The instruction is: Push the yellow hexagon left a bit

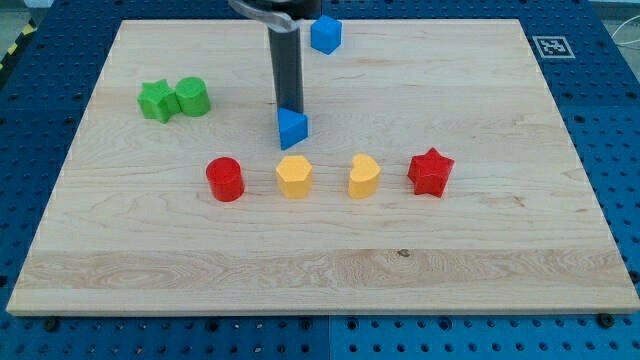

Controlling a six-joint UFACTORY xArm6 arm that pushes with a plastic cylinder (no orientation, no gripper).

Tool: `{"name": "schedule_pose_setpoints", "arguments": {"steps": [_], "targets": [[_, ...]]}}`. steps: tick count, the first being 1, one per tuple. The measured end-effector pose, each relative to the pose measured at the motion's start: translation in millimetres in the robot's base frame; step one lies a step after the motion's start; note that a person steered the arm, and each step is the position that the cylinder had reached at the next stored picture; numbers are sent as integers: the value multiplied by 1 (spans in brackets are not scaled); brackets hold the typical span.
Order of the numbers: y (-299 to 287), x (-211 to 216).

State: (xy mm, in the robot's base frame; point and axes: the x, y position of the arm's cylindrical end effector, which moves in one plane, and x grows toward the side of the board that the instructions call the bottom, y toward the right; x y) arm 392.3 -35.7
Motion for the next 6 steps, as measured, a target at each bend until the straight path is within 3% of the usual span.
{"name": "schedule_pose_setpoints", "arguments": {"steps": [3,4,6], "targets": [[41,58],[28,77],[18,76]]}}
